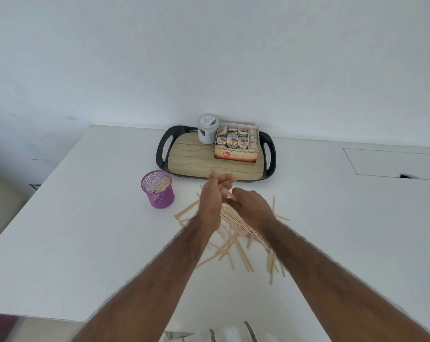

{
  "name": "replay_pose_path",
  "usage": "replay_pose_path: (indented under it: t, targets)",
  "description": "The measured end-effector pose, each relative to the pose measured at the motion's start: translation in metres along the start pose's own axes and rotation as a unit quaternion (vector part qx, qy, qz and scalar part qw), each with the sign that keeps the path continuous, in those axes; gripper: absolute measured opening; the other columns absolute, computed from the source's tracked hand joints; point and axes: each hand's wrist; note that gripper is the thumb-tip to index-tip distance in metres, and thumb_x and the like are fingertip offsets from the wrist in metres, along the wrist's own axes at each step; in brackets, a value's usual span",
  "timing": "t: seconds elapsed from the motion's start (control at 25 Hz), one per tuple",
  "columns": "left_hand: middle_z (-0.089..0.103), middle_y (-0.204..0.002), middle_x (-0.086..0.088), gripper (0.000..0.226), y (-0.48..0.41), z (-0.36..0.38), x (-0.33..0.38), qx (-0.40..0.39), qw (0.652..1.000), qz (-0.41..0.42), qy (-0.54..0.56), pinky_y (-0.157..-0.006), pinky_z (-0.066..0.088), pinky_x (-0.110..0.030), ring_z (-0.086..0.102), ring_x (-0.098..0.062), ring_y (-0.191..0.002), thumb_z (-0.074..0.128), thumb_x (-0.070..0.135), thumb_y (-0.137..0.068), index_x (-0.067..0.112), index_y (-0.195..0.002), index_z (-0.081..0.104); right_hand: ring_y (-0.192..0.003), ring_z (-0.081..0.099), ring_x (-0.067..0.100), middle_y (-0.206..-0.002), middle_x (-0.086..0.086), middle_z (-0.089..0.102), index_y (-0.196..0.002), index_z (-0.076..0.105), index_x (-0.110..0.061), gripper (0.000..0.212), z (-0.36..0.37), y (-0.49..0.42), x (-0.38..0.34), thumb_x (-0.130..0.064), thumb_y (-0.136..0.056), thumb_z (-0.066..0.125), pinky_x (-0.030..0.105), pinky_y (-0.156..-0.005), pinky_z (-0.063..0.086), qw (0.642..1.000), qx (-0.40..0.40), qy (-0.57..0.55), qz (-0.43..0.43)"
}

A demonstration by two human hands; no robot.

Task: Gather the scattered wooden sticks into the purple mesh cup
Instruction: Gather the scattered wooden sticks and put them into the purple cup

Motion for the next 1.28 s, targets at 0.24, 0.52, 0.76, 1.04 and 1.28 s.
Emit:
replay_pose_path:
  t: [0.24, 0.52, 0.76, 1.04, 1.28]
  targets:
    - [0.072, -0.124, -0.018, 0.082, 0.012, 0.0, -0.036, -0.035, 0.952, -0.153, 0.263, -0.112, 0.043, -0.049, 0.062, -0.036, -0.125, 0.018, 0.065, -0.104, 0.001, -0.122, 0.066, -0.039, 0.025, 0.012, -0.049, -0.002, 0.031, -0.06, 0.043, -0.024, 0.047, -0.049, -0.016, -0.04, -0.04, -0.099, 0.064, 0.023, -0.038, 0.024, 0.766, 0.099, -0.617, 0.148]
    - [0.075, -0.108, -0.018, 0.076, 0.014, 0.017, -0.011, -0.088, 0.874, -0.14, 0.457, -0.096, 0.055, -0.039, 0.075, -0.029, -0.098, 0.029, 0.06, -0.105, 0.001, -0.104, 0.077, -0.06, 0.06, 0.026, -0.062, 0.015, 0.06, -0.073, 0.064, -0.003, 0.028, -0.048, -0.015, -0.069, -0.019, -0.091, 0.076, 0.039, -0.066, 0.056, 0.727, 0.133, -0.665, 0.108]
    - [0.071, -0.103, -0.016, 0.048, 0.01, 0.016, -0.001, -0.052, 0.912, -0.127, 0.386, -0.108, 0.046, -0.039, 0.068, -0.027, -0.098, 0.031, 0.031, -0.111, -0.001, -0.112, 0.067, -0.064, 0.058, 0.021, -0.06, 0.007, 0.056, -0.085, 0.076, -0.007, 0.031, -0.041, -0.014, -0.07, -0.035, -0.098, 0.067, 0.036, -0.069, 0.054, 0.797, 0.179, -0.562, 0.128]
    - [0.04, -0.05, 0.006, 0.048, 0.013, 0.006, 0.002, -0.03, 0.993, -0.117, -0.001, -0.038, 0.022, -0.022, 0.028, -0.007, -0.041, 0.061, 0.05, -0.098, 0.02, -0.062, 0.051, -0.084, 0.071, 0.014, -0.089, 0.002, 0.078, -0.07, 0.075, -0.023, 0.04, -0.037, -0.006, -0.061, -0.039, -0.102, 0.058, 0.034, -0.078, 0.053, 0.843, 0.145, -0.499, 0.139]
    - [0.042, -0.056, 0.001, 0.043, 0.007, 0.0, 0.006, 0.06, 0.994, -0.047, -0.077, -0.041, 0.022, -0.022, 0.029, -0.009, -0.042, 0.065, 0.043, -0.098, 0.013, -0.067, 0.059, -0.085, 0.072, 0.026, -0.092, 0.009, 0.075, -0.096, 0.069, -0.009, 0.035, -0.057, -0.01, -0.049, -0.034, -0.106, 0.046, 0.03, -0.078, 0.056, 0.809, 0.239, -0.525, 0.109]
Point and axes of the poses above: each hand's wrist, its own y-axis away from the middle knuckle, its own z-axis out of the palm, x = y × z
